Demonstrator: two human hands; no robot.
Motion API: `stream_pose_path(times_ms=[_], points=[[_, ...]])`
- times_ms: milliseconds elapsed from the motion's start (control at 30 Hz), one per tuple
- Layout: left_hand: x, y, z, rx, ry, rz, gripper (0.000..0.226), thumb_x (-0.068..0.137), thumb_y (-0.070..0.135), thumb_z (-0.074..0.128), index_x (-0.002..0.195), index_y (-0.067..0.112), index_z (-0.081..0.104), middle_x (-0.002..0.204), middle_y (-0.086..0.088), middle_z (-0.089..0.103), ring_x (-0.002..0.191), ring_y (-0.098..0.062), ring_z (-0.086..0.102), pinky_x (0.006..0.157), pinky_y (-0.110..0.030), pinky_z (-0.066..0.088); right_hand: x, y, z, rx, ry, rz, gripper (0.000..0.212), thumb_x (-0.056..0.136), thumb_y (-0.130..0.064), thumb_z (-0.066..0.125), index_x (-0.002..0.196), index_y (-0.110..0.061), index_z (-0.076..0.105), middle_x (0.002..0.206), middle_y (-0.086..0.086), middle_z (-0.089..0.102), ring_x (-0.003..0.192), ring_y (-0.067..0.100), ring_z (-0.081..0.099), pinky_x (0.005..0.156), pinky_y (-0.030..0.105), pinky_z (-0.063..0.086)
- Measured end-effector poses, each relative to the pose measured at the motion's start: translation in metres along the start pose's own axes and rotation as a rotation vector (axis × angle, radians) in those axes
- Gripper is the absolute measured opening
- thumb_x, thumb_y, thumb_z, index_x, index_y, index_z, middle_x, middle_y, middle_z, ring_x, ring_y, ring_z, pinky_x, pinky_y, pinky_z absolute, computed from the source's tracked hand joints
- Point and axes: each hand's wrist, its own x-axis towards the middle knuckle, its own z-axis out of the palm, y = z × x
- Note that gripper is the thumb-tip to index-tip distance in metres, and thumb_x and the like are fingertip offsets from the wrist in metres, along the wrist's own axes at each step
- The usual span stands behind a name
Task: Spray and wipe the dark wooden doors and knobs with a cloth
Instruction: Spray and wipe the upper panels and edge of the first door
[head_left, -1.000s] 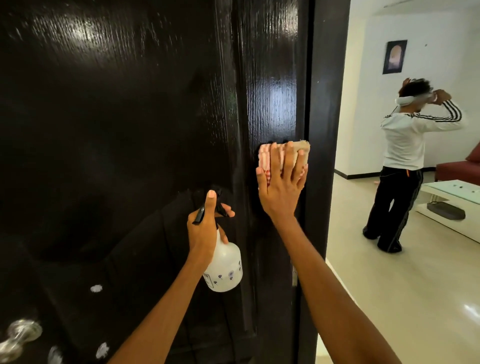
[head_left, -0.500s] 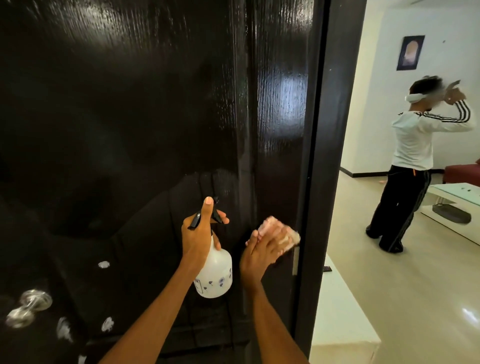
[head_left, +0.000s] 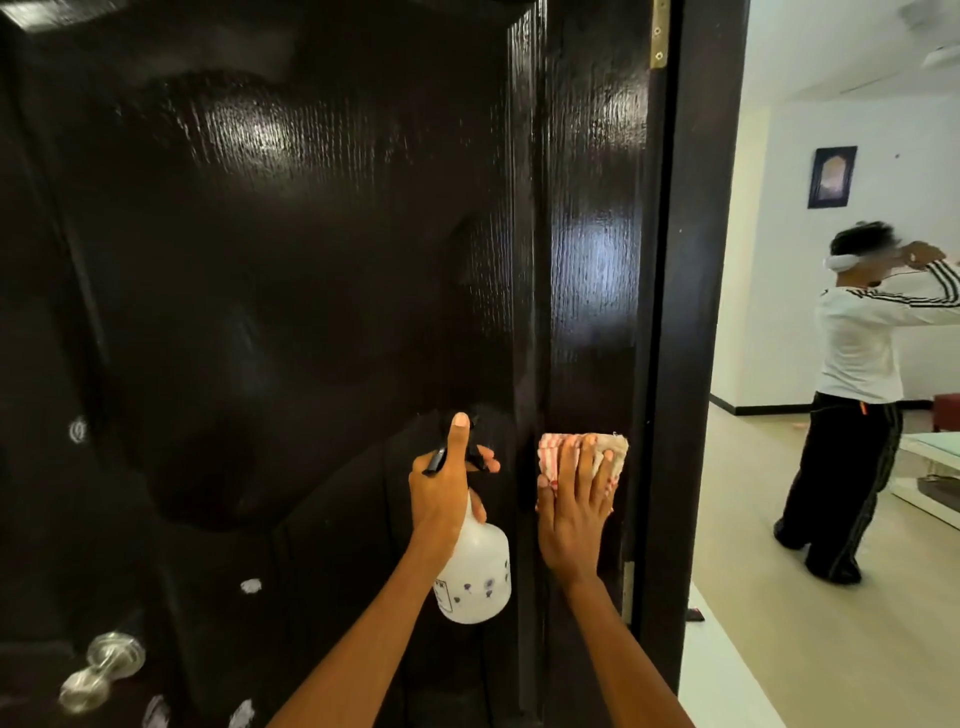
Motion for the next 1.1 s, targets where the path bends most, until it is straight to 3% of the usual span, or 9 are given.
stream_pose_path(times_ms=[133,233,333,467,633,733,900,1033,1100], points=[[-0.007,-0.001,0.003,-0.04,-0.012,0.009,0.074,0.086,0.069,0.045,0.092,0.001,0.075,0.087,-0.008,0.08,0.035,-0.02,0.051,0.04,-0.029,0.044,-0.001,0.002,0.0,-0.042,0.011,-0.016,0.065,0.105,-0.055,0.023,0.16,-0.04,-0.009,0.169,-0.011,-0.015,0.156,0.025,-0.014,0.12,0.061,0.001],[-0.011,-0.004,0.008,-0.05,0.029,0.038,0.071,0.091,0.067,0.045,0.092,0.002,0.075,0.087,-0.006,0.08,0.036,-0.022,0.051,0.041,-0.03,0.045,-0.001,0.005,0.0,-0.051,0.001,-0.019,0.066,0.105,-0.054,0.024,0.16,-0.039,-0.007,0.169,-0.01,-0.013,0.156,0.026,-0.013,0.12,0.06,0.0],[-0.011,-0.006,0.013,-0.01,0.076,0.06,0.065,0.099,0.06,0.046,0.084,0.002,0.071,0.078,-0.008,0.076,0.037,-0.021,0.053,0.04,-0.028,0.044,0.0,0.005,0.0,-0.05,-0.018,-0.016,0.064,0.105,-0.058,0.018,0.161,-0.037,-0.006,0.17,-0.005,-0.009,0.156,0.027,-0.013,0.119,0.062,0.001],[-0.015,-0.009,0.016,-0.004,0.09,0.049,0.069,0.087,0.068,0.049,0.073,0.002,0.064,0.059,-0.009,0.061,0.039,-0.017,0.051,0.038,-0.028,0.044,0.0,0.004,0.0,-0.056,-0.012,-0.048,0.064,0.106,-0.058,0.016,0.161,-0.036,-0.006,0.171,-0.003,-0.008,0.156,0.028,-0.012,0.118,0.061,0.002],[-0.017,-0.017,0.02,0.049,0.058,0.06,0.062,0.099,0.059,0.046,0.085,0.006,0.072,0.075,-0.006,0.075,0.035,-0.016,0.053,0.041,-0.029,0.046,0.001,0.007,0.002,-0.074,-0.02,-0.039,0.065,0.105,-0.056,0.019,0.161,-0.036,-0.006,0.17,-0.004,-0.009,0.156,0.028,-0.012,0.119,0.06,0.001],[-0.019,-0.016,0.023,0.054,0.066,0.063,0.061,0.099,0.058,0.045,0.086,0.004,0.072,0.071,-0.004,0.074,0.035,-0.013,0.052,0.042,-0.026,0.047,0.001,0.008,0.003,-0.082,-0.012,-0.04,0.067,0.104,-0.052,0.025,0.161,-0.035,-0.007,0.17,-0.004,-0.01,0.156,0.028,-0.012,0.119,0.061,0.001],[-0.017,-0.01,0.027,-0.003,0.031,0.039,0.071,0.087,0.069,0.047,0.073,0.002,0.064,0.057,-0.007,0.061,0.039,-0.018,0.051,0.04,-0.029,0.045,0.002,0.008,0.003,-0.079,0.0,-0.05,0.067,0.104,-0.054,0.024,0.161,-0.037,-0.008,0.17,-0.006,-0.011,0.156,0.029,-0.011,0.119,0.062,0.002],[-0.016,-0.012,0.025,-0.003,-0.031,0.039,0.069,0.102,0.059,0.039,0.088,0.0,0.073,0.081,-0.01,0.078,0.035,-0.02,0.05,0.043,-0.027,0.046,0.002,0.009,0.003,-0.091,-0.005,-0.046,0.068,0.104,-0.052,0.026,0.161,-0.037,-0.009,0.17,-0.005,-0.011,0.156,0.029,-0.012,0.118,0.061,0.002],[-0.016,-0.011,0.024,-0.031,-0.041,0.044,0.07,0.101,0.06,0.04,0.087,-0.001,0.072,0.081,-0.011,0.078,0.036,-0.021,0.05,0.043,-0.028,0.045,0.003,0.009,0.005,-0.093,-0.006,-0.037,0.069,0.103,-0.053,0.027,0.16,-0.038,-0.009,0.17,-0.005,-0.011,0.156,0.029,-0.012,0.118,0.061,0.001]])
